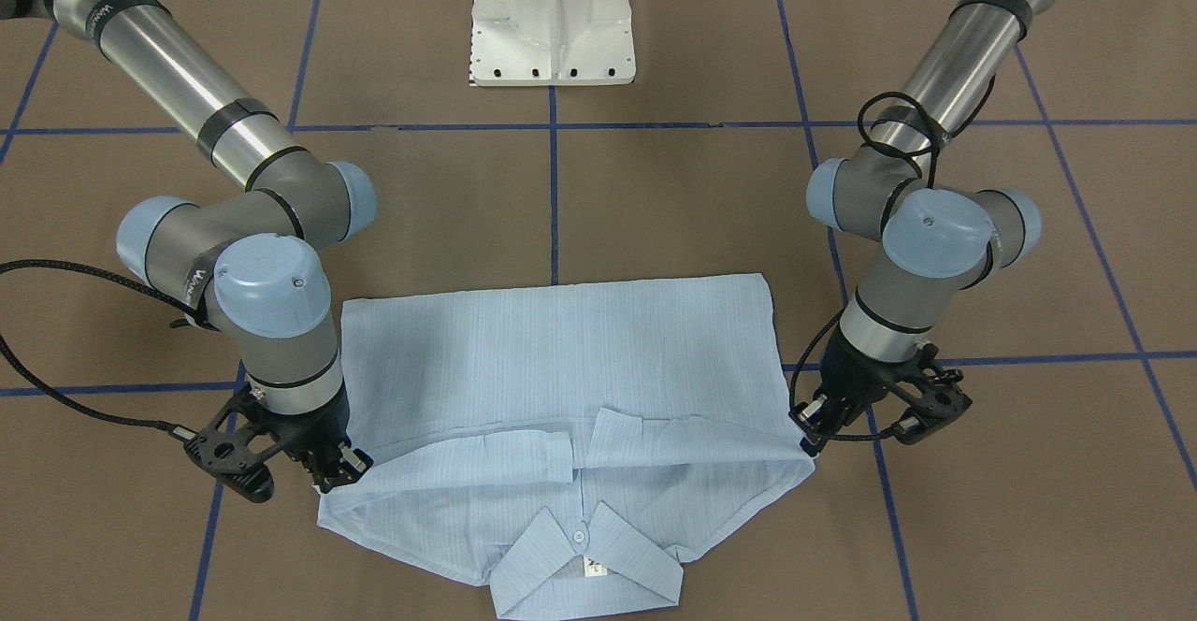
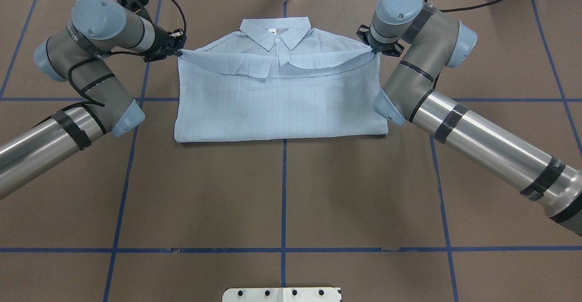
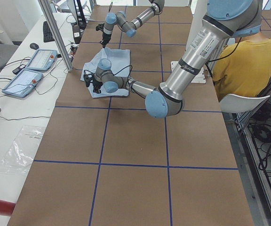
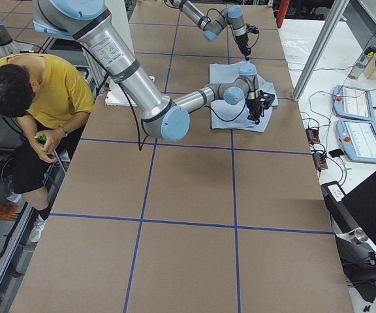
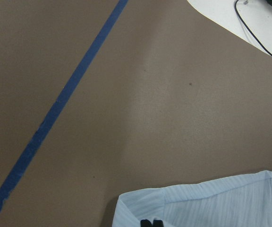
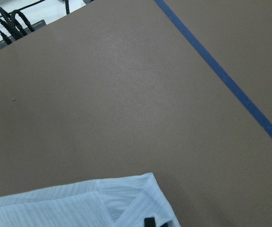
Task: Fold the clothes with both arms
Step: 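Lay the hem down near the collar with both grippers, then open both grippers and lift them away from the collar corners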
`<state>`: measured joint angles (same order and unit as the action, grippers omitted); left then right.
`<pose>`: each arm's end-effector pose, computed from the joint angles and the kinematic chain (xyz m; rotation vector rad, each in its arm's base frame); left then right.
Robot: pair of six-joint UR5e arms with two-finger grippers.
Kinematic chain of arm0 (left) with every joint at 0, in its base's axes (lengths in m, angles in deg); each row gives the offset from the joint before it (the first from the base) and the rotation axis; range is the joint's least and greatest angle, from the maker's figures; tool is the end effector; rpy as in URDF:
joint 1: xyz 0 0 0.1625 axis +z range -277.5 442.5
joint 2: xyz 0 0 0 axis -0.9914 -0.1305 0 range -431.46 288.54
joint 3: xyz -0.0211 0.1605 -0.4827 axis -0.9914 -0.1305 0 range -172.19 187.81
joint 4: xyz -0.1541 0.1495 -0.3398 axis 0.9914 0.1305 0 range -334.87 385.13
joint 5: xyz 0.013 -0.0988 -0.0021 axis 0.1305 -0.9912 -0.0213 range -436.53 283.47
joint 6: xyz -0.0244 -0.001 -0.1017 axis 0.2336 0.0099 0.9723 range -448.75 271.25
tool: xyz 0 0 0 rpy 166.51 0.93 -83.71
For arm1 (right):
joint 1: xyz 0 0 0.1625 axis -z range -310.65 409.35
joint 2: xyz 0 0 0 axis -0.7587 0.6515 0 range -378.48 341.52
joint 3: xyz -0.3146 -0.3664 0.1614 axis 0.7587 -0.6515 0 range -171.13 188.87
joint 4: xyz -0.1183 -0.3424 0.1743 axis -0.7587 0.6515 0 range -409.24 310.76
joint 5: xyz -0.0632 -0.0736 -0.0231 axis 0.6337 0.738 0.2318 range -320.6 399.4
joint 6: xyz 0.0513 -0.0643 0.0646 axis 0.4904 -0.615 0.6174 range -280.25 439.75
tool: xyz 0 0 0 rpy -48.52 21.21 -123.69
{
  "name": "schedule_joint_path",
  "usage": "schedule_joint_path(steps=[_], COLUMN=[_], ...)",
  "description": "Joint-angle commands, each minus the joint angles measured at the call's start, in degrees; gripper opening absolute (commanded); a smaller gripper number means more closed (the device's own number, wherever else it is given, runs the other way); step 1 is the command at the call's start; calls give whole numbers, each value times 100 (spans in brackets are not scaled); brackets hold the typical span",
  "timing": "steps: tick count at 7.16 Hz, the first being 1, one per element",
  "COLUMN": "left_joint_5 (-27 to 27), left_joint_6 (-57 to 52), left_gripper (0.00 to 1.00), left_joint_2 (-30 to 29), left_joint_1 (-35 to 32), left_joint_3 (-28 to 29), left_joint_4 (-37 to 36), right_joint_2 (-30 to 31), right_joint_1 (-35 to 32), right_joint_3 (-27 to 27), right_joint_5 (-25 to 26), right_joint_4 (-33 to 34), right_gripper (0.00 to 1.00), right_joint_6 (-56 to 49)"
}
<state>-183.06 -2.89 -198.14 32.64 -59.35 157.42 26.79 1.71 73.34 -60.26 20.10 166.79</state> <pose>0.4437 -0.6868 0.4532 0.2086 1.0020 -0.5874 -0.4934 -0.7128 0.4149 0.1535 -0.7111 0.6874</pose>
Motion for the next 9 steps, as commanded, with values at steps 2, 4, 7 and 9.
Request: schedule_joint_path(steps=[2, 4, 7, 9], left_joint_5=[0, 0, 0, 0], left_joint_6=[0, 0, 0, -17], left_gripper=[0, 0, 13, 25], left_joint_2=[20, 20, 20, 38], left_joint_1=[3, 3, 11, -6], left_joint_3=[10, 1, 1, 1], left_joint_4=[-10, -10, -1, -10], right_joint_2=[-159, -151, -115, -115], right_joint_1=[18, 105, 114, 53], right_joint_3=[-277, -321, -347, -313], right_joint_5=[-1, -1, 16, -1], right_joint_4=[-104, -105, -105, -113], right_gripper=[0, 0, 72, 100], right_joint_6=[15, 7, -2, -11])
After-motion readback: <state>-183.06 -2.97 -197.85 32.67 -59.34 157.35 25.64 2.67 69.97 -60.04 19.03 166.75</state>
